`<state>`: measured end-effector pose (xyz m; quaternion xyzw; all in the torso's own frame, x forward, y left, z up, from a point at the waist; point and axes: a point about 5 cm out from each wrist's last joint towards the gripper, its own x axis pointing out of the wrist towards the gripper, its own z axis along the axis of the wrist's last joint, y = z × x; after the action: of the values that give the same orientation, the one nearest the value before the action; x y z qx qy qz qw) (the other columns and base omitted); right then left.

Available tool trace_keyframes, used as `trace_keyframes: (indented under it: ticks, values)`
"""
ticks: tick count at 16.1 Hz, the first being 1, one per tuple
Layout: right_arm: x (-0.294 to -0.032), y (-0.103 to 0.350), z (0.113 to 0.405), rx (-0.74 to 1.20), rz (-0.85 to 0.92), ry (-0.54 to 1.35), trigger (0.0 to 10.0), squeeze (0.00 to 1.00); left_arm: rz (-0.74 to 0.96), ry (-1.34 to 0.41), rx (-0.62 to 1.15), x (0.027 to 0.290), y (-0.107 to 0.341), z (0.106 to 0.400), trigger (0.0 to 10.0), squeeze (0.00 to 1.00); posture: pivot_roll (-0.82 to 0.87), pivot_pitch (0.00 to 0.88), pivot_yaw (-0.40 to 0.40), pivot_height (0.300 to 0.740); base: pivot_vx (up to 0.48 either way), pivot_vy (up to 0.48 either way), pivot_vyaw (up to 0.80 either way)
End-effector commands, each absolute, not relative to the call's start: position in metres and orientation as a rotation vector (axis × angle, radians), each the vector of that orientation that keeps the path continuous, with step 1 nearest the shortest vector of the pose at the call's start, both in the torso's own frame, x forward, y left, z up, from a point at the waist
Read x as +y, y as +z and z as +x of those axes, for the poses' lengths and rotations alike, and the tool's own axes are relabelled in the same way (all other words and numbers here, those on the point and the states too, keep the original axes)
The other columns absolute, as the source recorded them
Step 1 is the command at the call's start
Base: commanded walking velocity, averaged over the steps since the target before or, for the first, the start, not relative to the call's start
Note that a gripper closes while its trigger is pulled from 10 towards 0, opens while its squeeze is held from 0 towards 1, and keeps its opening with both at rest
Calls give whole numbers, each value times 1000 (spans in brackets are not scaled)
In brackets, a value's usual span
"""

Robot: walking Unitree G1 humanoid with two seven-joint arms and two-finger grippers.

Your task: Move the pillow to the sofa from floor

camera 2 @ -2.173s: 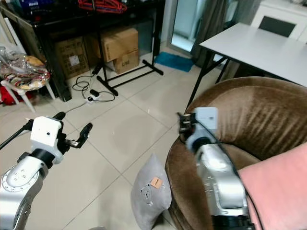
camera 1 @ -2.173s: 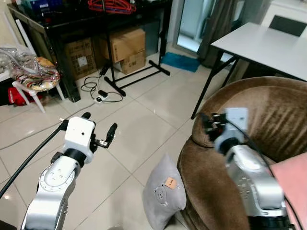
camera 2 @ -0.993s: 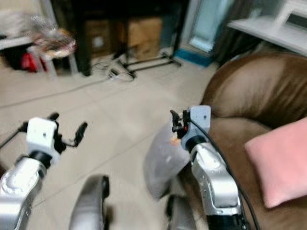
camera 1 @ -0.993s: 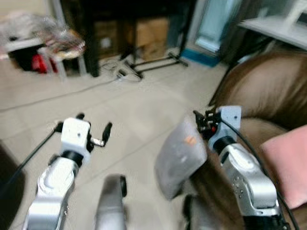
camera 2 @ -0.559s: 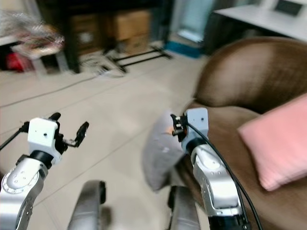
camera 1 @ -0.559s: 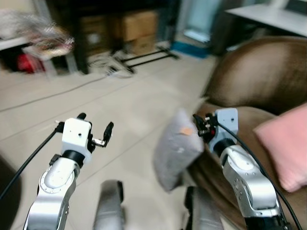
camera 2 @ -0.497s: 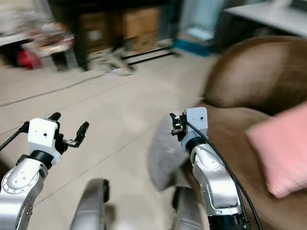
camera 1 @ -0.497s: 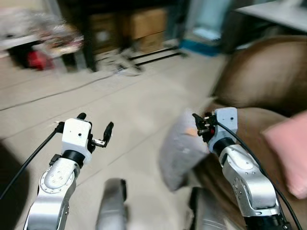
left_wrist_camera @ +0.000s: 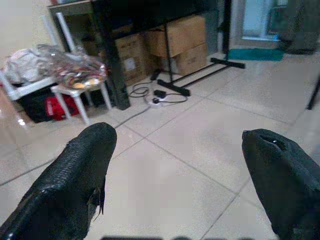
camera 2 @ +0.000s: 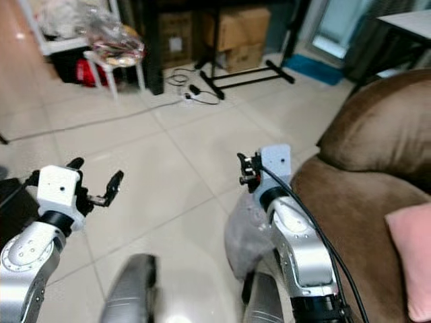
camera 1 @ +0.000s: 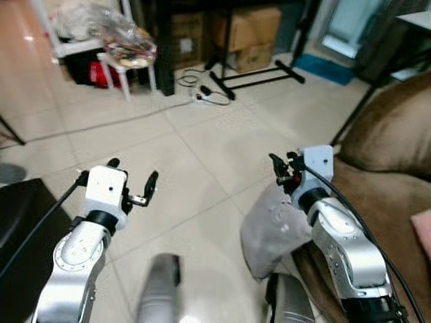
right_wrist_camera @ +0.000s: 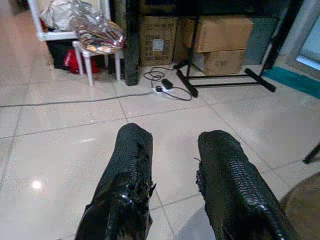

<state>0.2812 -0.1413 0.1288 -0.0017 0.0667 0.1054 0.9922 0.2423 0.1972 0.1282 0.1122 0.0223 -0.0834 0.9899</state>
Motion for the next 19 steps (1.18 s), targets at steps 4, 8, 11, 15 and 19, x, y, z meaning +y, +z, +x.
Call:
trace_keyframes:
  ticks: [4,8,11,15,19]
  values:
    - [-138,128,282,134,-26,247,10000,0,226,-177,45,197,128,242,10000,0,11,0,-55,562,0,0,0]
    - [-138,128,283,134,7,214,10000,0,219,-178,45,198,128,242,10000,0,11,0,-54,562,284,0,400]
    - [-138,126,282,142,-9,220,10000,0,216,-180,43,198,128,243,10000,0,7,0,-54,562,341,0,0]
    - [-133,127,281,131,-50,262,10000,0,214,-183,43,198,128,243,10000,0,7,0,-55,562,361,0,200]
    - [-134,124,280,143,-38,285,10000,0,220,-182,40,197,128,242,10000,0,17,0,-61,562,363,0,400]
